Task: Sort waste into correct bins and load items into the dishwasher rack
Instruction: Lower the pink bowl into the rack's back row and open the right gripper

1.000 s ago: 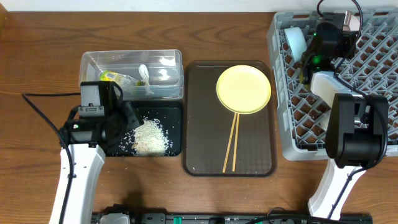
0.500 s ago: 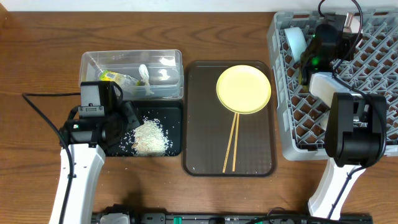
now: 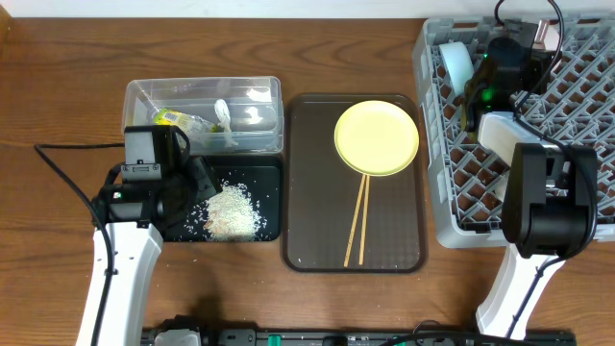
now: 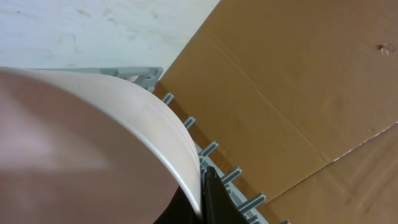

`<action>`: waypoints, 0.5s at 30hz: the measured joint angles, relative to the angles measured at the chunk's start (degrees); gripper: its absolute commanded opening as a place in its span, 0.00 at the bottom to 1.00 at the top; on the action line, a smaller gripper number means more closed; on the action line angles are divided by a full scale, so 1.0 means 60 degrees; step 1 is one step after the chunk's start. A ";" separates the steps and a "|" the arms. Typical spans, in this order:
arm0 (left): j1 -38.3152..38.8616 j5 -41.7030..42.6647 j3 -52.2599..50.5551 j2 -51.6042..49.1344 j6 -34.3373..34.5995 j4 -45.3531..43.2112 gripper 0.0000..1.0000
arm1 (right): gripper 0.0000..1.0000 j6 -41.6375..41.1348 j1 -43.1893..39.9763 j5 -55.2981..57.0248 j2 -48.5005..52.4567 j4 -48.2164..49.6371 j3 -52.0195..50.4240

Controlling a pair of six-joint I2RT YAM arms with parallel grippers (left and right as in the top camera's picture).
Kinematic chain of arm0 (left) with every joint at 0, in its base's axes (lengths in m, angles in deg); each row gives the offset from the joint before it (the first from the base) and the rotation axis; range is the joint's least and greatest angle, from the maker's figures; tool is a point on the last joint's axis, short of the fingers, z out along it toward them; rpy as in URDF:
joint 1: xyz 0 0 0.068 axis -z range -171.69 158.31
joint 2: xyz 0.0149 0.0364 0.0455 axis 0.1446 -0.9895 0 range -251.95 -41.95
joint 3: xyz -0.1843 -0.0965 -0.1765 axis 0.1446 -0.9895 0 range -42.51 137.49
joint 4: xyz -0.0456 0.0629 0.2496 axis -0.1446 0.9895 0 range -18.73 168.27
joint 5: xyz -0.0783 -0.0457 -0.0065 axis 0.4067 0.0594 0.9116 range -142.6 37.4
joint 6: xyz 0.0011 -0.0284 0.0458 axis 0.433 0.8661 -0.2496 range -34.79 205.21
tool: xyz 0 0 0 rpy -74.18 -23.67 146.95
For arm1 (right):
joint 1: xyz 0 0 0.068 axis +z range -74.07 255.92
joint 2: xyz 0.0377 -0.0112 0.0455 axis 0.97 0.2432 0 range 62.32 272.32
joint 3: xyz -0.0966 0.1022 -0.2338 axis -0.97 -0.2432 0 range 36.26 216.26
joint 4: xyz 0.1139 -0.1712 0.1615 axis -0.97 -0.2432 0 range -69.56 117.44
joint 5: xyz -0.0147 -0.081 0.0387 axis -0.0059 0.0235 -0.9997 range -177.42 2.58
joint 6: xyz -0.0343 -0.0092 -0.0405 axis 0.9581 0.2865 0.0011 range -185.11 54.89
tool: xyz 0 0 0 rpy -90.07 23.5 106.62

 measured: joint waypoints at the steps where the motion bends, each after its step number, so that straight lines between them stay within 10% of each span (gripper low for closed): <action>1: 0.0000 0.0000 0.0000 0.0000 0.0000 0.0000 0.55 | 0.01 -0.0029 0.0000 0.0000 0.0000 -0.0007 0.0000; 15: 0.0000 0.0000 0.0000 0.0000 0.0000 0.0007 0.55 | 0.02 -0.0364 0.0022 0.0182 0.0087 -0.0324 0.0000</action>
